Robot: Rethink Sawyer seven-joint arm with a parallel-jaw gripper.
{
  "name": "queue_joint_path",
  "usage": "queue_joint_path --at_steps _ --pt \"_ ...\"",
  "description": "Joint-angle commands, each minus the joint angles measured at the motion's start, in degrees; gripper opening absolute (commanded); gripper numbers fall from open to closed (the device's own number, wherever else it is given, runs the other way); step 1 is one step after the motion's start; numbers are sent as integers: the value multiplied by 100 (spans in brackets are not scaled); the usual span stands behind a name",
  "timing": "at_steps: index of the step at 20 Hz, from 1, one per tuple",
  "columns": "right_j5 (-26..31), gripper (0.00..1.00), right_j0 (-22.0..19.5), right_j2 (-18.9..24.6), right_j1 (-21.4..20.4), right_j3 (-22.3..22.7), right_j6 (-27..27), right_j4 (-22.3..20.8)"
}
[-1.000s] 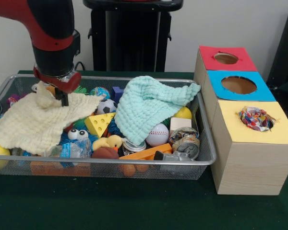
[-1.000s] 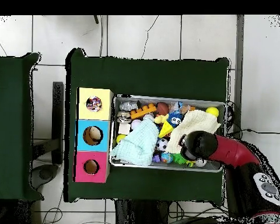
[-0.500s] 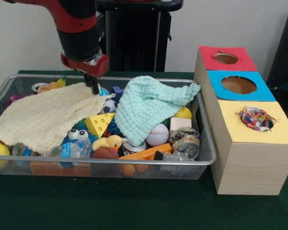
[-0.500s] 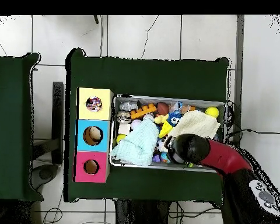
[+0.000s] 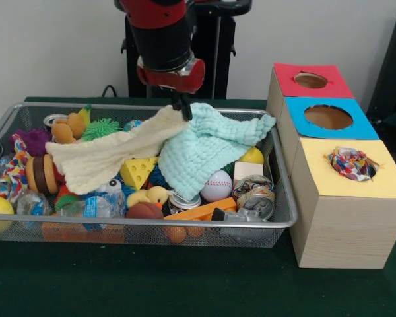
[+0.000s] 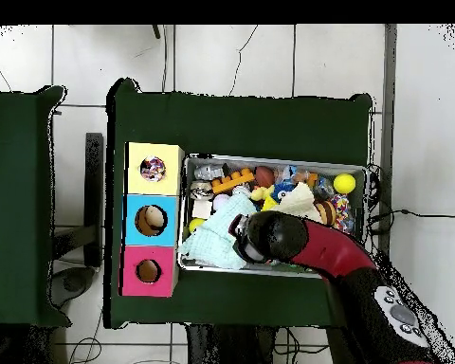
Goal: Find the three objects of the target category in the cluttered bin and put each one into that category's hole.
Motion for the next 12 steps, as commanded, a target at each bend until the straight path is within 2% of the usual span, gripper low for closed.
queue_joint_path --at_steps 1,6,8,10,12 --pt "-585 0 177 632 -54 479 785 517" --pt "-687 0 183 763 -130 638 732 701" --pt "-965 0 182 860 -262 989 797 737" --pt "-1147 0 188 806 -145 945 734 641" --pt "-1237 0 308 571 -79 846 665 405"
